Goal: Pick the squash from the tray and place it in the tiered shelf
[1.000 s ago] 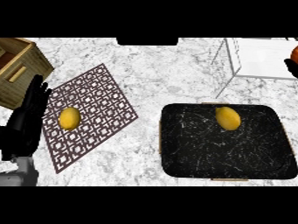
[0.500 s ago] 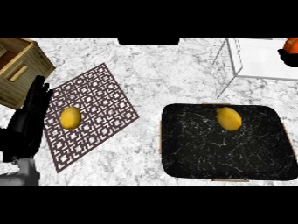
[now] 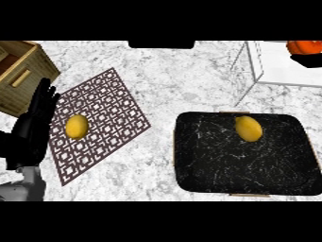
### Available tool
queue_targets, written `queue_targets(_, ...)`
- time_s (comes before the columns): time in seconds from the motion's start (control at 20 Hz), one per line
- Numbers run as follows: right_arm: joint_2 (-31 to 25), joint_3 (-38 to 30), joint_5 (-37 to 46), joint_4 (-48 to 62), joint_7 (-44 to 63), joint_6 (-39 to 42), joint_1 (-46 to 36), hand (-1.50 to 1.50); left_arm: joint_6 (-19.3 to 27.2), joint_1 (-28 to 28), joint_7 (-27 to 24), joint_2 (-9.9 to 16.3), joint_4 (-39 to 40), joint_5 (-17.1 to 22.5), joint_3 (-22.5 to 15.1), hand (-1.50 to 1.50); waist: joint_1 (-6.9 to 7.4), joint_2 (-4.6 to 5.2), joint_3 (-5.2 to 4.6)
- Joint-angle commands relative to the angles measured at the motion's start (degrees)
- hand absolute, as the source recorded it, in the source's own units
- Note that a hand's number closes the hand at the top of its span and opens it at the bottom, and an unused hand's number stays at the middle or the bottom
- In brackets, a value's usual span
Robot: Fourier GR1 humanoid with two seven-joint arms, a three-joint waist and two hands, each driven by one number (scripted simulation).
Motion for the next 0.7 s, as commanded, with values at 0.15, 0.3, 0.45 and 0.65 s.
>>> queue_targets(0.15, -2.47, -2.25, -4.71, 6.30, -8.43, 2.08, -1.80, -1.50, 0.61, 1.57, -0.28, -1.09, -1.11, -0.95, -0.34, 0.00, -0.22, -0.12, 0.00)
queue_targets(0.3, -2.52, -3.75, -6.61, 7.11, -9.85, 1.11, -4.73, -1.50, -1.13, -2.15, 0.53, 0.67, 1.63, 1.18, 2.04, 0.00, -0.15, 0.03, 0.00)
queue_targets(0.45, -5.22, -6.16, -9.93, 5.91, -9.22, 3.36, -6.01, -1.50, -0.24, 0.23, 0.61, -1.17, -0.81, -0.90, -1.00, 0.00, -0.19, -0.12, 0.01)
queue_targets(0.65, -8.32, -7.33, -12.15, 2.00, -4.95, 3.22, -4.54, -1.50, -0.05, 0.90, 0.39, -0.43, 0.03, -0.96, 0.62, 0.00, -0.88, -0.39, -0.04)
